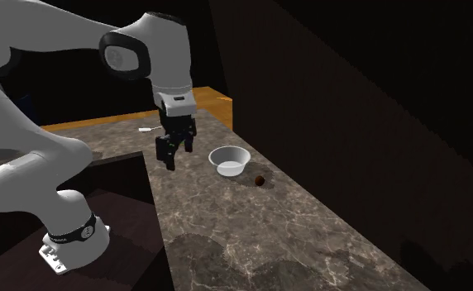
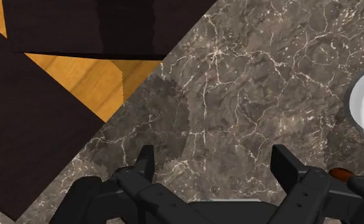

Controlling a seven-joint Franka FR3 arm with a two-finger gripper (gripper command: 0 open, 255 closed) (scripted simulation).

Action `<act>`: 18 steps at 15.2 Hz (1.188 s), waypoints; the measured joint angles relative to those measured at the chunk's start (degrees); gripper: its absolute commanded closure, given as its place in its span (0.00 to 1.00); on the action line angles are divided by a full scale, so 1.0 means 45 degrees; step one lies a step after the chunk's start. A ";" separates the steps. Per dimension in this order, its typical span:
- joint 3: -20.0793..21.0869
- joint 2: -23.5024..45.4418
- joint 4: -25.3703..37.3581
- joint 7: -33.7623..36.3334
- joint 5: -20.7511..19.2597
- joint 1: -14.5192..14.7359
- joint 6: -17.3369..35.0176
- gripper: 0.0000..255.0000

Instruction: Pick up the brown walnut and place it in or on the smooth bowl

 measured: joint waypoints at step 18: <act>0.3138 0.8326 0.3713 0.4723 -0.2035 0.0664 0.4659 0.00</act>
